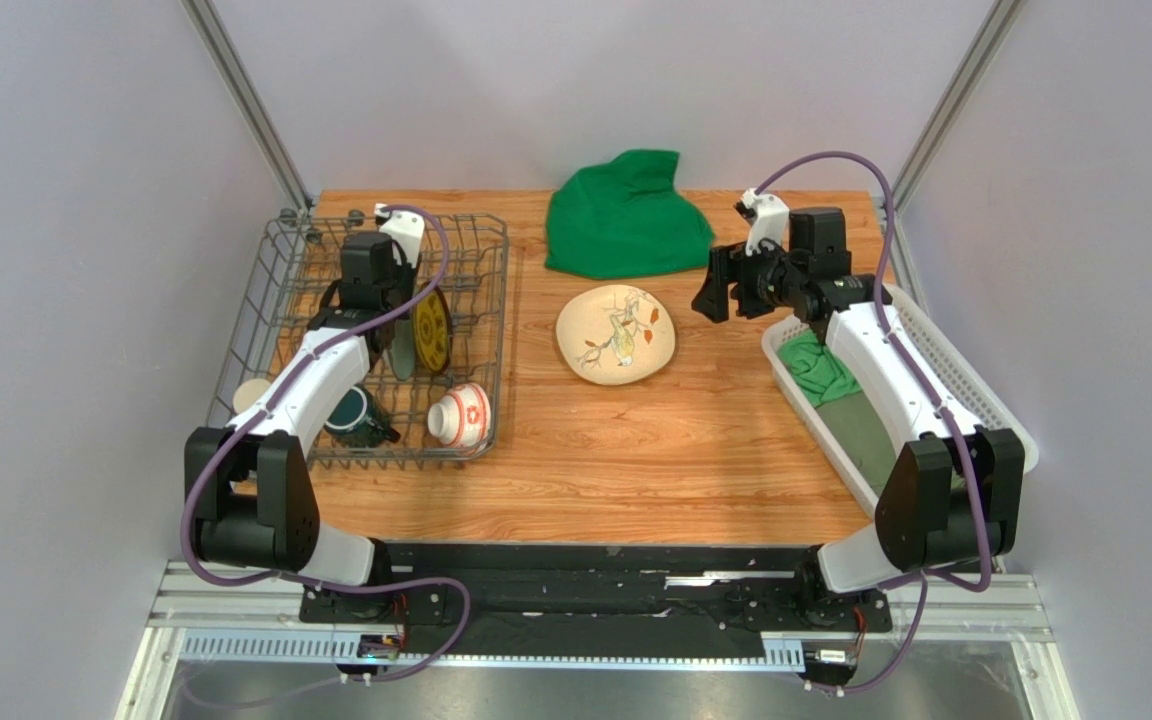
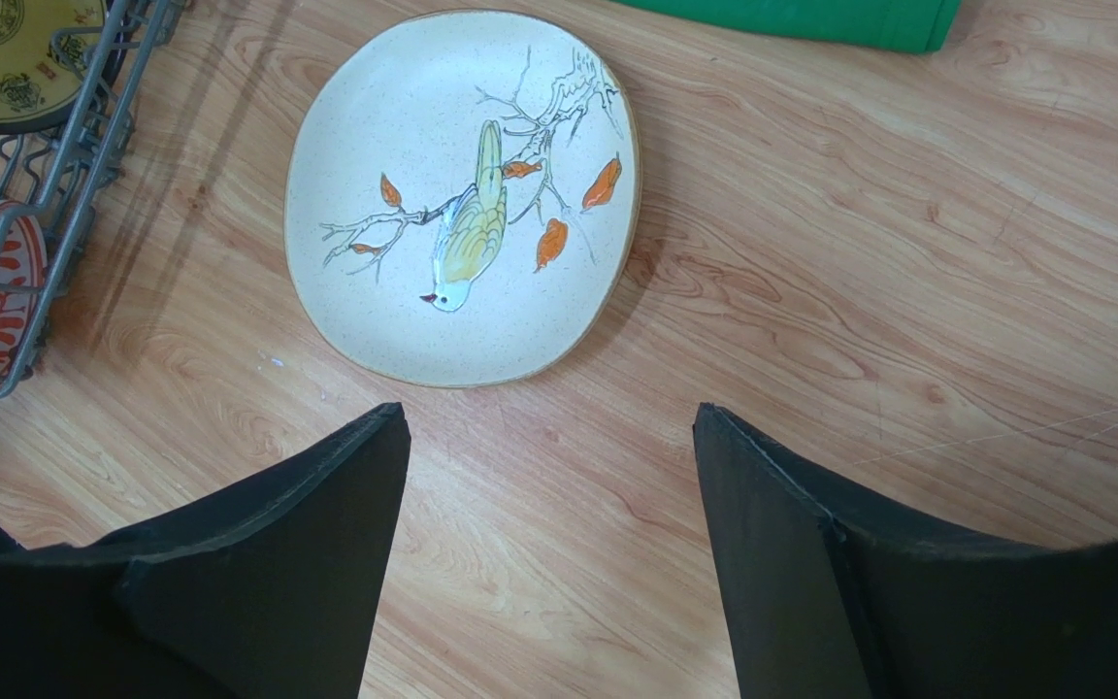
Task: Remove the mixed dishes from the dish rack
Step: Pick up the plate from the dish rack.
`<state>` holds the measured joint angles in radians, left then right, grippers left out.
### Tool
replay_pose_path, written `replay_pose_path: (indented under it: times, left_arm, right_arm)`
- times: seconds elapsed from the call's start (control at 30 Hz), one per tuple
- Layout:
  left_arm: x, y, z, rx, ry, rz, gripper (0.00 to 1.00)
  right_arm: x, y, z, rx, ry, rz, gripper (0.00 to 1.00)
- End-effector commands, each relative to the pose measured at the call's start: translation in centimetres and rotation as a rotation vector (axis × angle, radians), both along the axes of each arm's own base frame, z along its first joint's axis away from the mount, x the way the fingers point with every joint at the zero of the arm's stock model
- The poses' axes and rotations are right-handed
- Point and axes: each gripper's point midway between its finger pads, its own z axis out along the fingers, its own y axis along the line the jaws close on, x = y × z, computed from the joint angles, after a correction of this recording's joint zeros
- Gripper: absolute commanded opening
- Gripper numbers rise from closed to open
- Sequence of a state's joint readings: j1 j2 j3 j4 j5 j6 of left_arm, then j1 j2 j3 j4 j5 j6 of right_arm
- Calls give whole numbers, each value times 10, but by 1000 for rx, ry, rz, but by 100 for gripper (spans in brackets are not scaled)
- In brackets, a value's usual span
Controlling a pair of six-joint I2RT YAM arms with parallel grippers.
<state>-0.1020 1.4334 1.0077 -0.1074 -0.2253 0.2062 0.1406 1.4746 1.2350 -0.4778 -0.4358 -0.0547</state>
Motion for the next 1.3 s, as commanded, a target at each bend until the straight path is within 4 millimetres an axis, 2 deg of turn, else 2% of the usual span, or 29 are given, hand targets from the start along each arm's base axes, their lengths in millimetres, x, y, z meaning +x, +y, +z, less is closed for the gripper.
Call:
replay_pose_path:
  times: [0.0, 0.27, 0.6, 1.27]
  left_arm:
    - [3, -2, 4, -40, -28, 2, 40]
    - [1, -3, 15, -64, -52, 12, 29]
    - [1, -2, 33, -78, -86, 32, 0]
    - [-7, 4, 93, -100, -177, 71, 0]
  right_arm:
    - [8, -2, 10, -11, -66, 3, 75]
    - [7, -2, 5, -13, -57, 11, 75]
    - [6, -1, 0, -13, -46, 18, 74]
    - [5, 0, -4, -13, -40, 34, 74]
